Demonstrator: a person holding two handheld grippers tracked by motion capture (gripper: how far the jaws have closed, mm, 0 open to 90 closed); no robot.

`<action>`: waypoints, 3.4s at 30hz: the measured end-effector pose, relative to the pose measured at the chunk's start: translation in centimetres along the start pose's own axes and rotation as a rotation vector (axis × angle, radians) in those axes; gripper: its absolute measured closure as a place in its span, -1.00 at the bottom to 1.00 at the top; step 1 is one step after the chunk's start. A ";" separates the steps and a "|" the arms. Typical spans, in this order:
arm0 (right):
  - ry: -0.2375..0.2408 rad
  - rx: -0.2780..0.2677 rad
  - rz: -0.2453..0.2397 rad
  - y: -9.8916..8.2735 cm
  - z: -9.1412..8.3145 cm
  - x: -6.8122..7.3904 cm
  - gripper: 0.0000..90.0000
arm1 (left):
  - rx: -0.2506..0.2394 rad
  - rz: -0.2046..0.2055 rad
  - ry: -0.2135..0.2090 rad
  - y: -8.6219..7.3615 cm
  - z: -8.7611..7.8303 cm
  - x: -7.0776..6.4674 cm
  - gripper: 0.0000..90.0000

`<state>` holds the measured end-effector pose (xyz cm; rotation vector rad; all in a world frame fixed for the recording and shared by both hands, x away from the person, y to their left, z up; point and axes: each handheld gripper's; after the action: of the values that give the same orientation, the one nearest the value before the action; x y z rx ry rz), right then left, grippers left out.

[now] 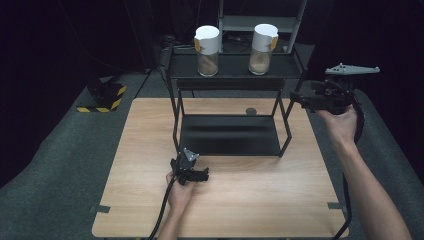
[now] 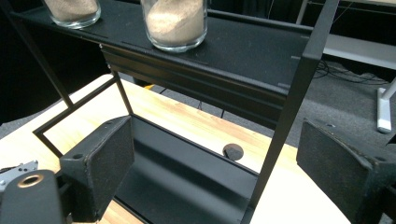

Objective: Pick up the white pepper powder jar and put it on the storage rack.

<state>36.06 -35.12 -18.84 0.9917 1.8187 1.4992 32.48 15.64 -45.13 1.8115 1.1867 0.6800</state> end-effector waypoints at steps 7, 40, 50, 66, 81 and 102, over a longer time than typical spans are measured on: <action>0.016 -0.005 0.016 -1.3 -0.2 -0.1 -0.76 | 0.000 0.000 0.000 0.0 0.0 0.0 -0.93; 0.018 -0.009 0.007 -5.1 -0.3 0.9 -0.75 | 0.000 0.000 0.000 0.0 0.0 0.0 -0.93; 0.020 -0.002 0.005 -6.0 -0.1 1.2 -0.74 | 0.000 0.000 0.000 0.0 0.0 0.0 -0.93; 0.020 0.014 -0.016 -7.3 0.4 1.9 -0.74 | 0.000 0.000 0.000 0.0 0.0 0.0 -0.93; 0.023 0.034 -0.002 -9.2 0.9 2.2 -0.74 | 0.002 0.001 0.000 0.0 0.0 0.0 -0.93; 0.012 0.052 0.010 -11.4 1.5 2.6 -0.74 | 0.002 0.002 0.000 0.0 0.0 0.0 -0.93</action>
<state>33.76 -33.22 -30.22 1.0191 1.8724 1.4739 32.49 15.64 -45.10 1.8139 1.1865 0.6802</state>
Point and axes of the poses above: each handheld gripper's, and its own axes: z roughly forward along the jaws, y roughly out of its top, x roughly to its left, and after that the axes turned 14 degrees about -x, right-handed
